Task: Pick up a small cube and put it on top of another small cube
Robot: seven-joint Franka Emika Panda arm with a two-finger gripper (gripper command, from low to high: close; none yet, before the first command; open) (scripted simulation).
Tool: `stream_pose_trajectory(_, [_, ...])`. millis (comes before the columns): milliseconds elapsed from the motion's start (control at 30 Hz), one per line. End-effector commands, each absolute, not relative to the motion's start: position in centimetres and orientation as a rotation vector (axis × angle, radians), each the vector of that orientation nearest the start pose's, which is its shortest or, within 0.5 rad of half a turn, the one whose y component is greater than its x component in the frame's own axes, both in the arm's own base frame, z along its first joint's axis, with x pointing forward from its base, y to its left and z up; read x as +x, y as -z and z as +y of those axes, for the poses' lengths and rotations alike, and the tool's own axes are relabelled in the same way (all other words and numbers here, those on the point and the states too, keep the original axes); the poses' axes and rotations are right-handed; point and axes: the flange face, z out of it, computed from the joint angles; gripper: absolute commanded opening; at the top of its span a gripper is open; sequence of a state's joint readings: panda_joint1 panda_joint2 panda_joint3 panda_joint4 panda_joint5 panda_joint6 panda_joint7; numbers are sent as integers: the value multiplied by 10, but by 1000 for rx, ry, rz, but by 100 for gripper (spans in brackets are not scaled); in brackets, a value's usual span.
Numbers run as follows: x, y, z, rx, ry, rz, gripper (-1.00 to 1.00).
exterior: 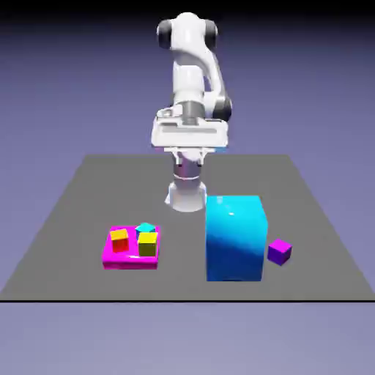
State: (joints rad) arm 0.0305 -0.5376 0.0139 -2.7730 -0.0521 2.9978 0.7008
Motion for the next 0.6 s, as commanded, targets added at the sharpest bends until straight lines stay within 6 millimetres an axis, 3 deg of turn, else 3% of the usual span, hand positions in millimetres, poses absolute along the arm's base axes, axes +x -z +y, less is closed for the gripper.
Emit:
stream_pose_trajectory(0, [406, -451, 39, -2676, 993, 688, 0])
stream_pose_trajectory(133, [424, -417, 112, -2964, 842, 147, 0])
stream_pose_trajectory(267, [425, -376, 182, -3136, 675, -447, 0])
stream_pose_trajectory(433, [408, -320, 262, -3179, 472, -1229, 0])
stream_pose_trajectory(567, [379, -271, 306, -3110, 315, -1709, 0])
